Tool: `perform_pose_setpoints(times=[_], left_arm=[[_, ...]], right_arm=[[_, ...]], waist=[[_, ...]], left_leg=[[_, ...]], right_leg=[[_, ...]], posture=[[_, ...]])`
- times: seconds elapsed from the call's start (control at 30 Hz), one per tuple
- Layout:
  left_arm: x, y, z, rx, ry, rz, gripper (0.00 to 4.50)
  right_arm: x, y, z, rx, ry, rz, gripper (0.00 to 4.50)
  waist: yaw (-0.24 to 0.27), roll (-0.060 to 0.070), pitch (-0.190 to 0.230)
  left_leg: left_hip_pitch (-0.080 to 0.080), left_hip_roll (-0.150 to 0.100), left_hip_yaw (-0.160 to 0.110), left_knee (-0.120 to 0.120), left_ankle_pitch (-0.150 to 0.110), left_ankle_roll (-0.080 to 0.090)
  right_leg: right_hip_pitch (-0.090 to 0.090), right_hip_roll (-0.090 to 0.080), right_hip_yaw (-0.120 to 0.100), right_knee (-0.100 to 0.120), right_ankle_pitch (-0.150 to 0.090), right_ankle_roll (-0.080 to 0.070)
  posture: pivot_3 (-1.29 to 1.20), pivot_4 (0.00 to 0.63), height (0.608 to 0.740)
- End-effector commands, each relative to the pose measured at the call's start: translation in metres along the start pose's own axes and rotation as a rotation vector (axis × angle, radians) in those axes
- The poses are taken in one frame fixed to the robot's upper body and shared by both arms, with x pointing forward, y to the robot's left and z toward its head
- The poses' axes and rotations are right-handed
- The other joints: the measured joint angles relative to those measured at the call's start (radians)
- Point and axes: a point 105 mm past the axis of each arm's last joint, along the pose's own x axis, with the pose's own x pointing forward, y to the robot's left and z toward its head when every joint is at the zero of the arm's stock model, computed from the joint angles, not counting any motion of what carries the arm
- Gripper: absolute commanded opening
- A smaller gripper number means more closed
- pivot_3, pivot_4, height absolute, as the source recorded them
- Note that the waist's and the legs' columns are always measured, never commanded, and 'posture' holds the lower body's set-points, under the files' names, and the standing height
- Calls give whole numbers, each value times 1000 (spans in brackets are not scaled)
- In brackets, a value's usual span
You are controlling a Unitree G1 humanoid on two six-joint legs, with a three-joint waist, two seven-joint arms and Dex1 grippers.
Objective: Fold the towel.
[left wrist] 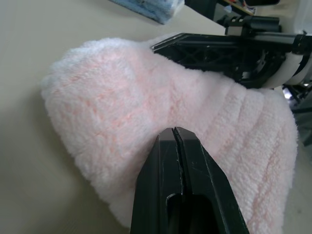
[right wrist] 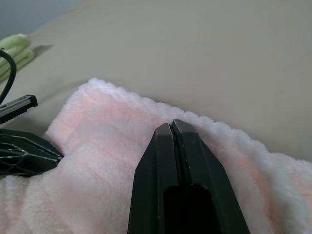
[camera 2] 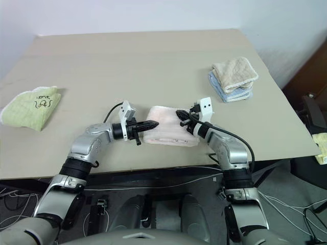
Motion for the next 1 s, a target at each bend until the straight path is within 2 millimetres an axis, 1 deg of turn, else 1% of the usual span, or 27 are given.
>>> perform_pose_setpoints(times=[0.03,0.07,0.13,0.2,0.23,0.3,0.33,0.37,0.4,0.5,0.57,0.7,0.73,0.77,0.8,0.9,1.0], left_arm=[[-16,-2,28,64,-62,-20,0],[-19,-3,36,75,-76,-24,0],[-26,-5,49,81,-93,-31,0],[-32,-3,58,86,-98,-21,0],[-35,3,62,71,-96,20,0],[-42,15,58,19,-37,89,371],[-45,18,55,-23,-18,113,597],[-48,21,51,-58,2,133,919],[-51,21,46,-88,18,129,1196],[-55,15,42,-127,28,97,2268],[-54,16,43,-193,11,106,2928],[-51,20,33,-352,49,137,4296],[-49,21,31,-386,57,150,4500],[-48,26,29,-454,64,181,4500],[-47,29,28,-500,68,201,4500],[-36,11,28,-694,128,69,4500],[-26,0,35,-773,136,-18,4500]], right_arm=[[-6,30,42,-66,-87,163,38],[-11,38,51,-65,-103,210,38],[-18,47,63,-68,-120,265,38],[-23,51,70,-94,-117,282,38],[-25,50,72,-117,-111,278,38],[-30,47,72,-131,-92,272,0],[-32,46,71,-132,-82,271,184],[-34,43,69,-132,-68,266,399],[-36,41,67,-136,-51,259,565],[-41,39,63,-147,-25,256,1596],[-45,39,61,-157,-8,267,2285],[-54,40,56,-177,34,286,3659],[-55,39,55,-179,39,287,4038],[-56,39,56,-184,41,284,4365],[-57,38,56,-186,42,280,4438],[-57,25,59,-208,41,201,4438],[-61,22,60,-220,45,191,4438]], waist=[[0,0,0],[1,0,0],[1,0,0],[1,0,0],[2,0,0],[5,0,0],[4,0,0],[4,0,0],[3,0,0],[3,0,0],[4,0,0],[6,0,0],[7,0,0],[7,0,0],[7,0,0],[7,0,0],[6,0,0]], left_leg=[[0,0,0,0,0,0],[-1,0,0,-1,0,0],[-4,0,0,0,0,0],[-5,0,0,0,0,0],[-5,0,0,0,0,0],[-5,0,-1,0,0,0],[-5,0,-1,0,0,0],[-6,0,-1,0,0,0],[-6,0,0,0,0,0],[-7,0,-1,-1,0,0],[-7,0,-1,-1,0,0],[-8,0,-1,-1,0,0],[-8,0,-1,-1,0,0],[-7,0,-1,-1,0,0],[-7,0,-1,-1,0,0],[-7,0,-1,0,0,0],[-7,-1,-1,0,0,0]], right_leg=[[-1,0,0,0,0,0],[-2,0,0,0,0,0],[-5,-1,0,0,0,0],[-5,-1,0,0,0,0],[-5,-1,0,0,0,0],[-5,-2,-1,-1,0,0],[-5,-2,-1,-1,-1,-2],[-5,-2,-1,-1,-1,-3],[-5,-2,-1,-2,-1,-3],[-6,-1,-1,-3,-1,-1],[-6,-1,-1,-4,0,0],[-6,-1,-1,-5,0,0],[-6,-2,-1,-5,0,0],[-5,-1,-2,-5,0,0],[-5,-1,-2,-5,0,0],[-5,1,-3,-5,0,1],[-5,2,-2,-4,0,1]], posture=[[0,150,740],[0,150,740],[0,150,740],[0,150,740],[0,150,740],[0,150,740],[0,150,740],[0,150,740],[0,150,740],[0,150,740],[0,150,740],[0,150,740],[0,150,740],[0,150,740],[0,150,740],[0,150,740],[0,150,740]])
